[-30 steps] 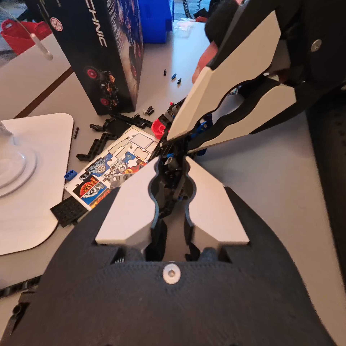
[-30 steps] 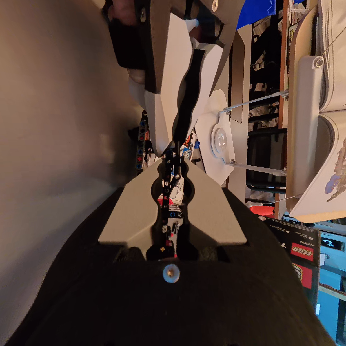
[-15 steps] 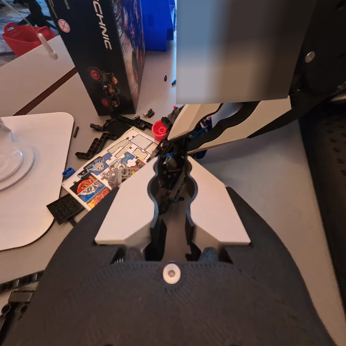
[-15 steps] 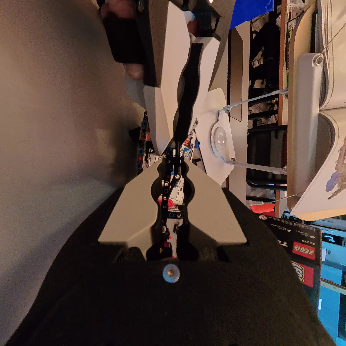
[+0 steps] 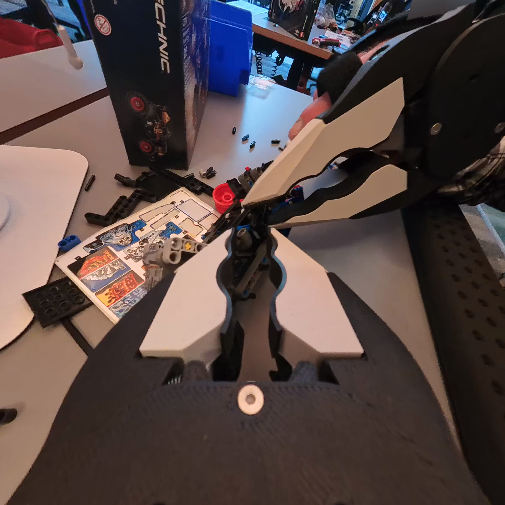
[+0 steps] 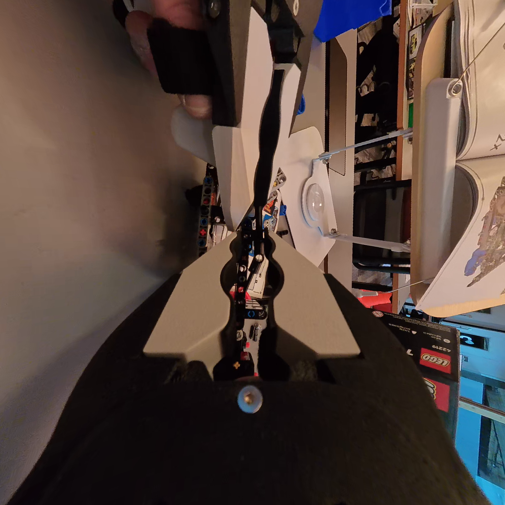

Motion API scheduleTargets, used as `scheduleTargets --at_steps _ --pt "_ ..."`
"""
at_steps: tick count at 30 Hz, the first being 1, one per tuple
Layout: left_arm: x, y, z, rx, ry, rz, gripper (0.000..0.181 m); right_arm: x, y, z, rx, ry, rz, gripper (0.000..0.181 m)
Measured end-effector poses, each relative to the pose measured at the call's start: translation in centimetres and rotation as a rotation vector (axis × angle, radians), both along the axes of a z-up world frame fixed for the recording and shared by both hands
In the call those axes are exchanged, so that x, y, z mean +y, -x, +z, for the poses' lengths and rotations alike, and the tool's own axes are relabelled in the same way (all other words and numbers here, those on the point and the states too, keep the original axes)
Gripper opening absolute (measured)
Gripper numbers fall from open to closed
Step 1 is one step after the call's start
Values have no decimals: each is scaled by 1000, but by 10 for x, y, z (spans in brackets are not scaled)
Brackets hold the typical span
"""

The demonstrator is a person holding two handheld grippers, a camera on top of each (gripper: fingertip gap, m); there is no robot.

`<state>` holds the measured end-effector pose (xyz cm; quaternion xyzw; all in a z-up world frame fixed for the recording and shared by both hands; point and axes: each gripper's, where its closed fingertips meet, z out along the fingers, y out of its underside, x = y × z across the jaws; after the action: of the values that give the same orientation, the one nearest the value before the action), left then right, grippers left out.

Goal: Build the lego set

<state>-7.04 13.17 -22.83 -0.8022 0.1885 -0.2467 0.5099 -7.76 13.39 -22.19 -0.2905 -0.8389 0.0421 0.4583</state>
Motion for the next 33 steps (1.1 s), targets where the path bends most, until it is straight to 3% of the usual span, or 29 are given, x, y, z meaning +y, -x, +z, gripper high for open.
scheduleTargets --at_steps 14,33 --pt "3 2 1 -53 5 14 18 2 1 2 17 26 -7 14" --pt "10 -1 0 -161 52 23 15 9 -3 -2 -96 303 -74 13"
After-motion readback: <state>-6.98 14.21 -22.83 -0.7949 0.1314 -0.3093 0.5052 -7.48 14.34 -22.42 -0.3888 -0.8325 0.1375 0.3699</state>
